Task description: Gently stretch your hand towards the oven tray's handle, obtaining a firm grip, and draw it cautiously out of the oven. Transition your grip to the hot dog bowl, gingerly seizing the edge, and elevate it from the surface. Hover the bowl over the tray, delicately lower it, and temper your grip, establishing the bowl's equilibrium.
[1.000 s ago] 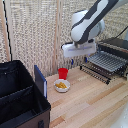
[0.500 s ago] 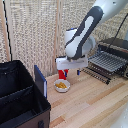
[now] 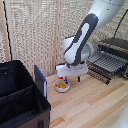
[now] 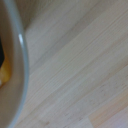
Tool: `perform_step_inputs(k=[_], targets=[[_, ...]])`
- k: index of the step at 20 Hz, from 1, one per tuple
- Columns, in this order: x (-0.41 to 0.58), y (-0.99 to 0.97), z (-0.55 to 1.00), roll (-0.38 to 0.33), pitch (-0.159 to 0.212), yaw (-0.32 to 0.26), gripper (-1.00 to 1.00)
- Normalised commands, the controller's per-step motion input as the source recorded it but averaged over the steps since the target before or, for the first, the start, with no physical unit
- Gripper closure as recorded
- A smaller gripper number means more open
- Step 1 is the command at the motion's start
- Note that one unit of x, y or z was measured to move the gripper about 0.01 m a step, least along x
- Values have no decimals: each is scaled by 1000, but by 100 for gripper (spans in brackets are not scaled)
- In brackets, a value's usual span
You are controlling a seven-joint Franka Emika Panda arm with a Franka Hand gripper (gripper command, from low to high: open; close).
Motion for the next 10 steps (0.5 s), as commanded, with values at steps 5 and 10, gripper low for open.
perform_step_inputs(k=[5, 10], targets=[[-5, -169, -107, 51, 7, 71, 100], [-23, 0, 0, 0, -4, 8, 100]])
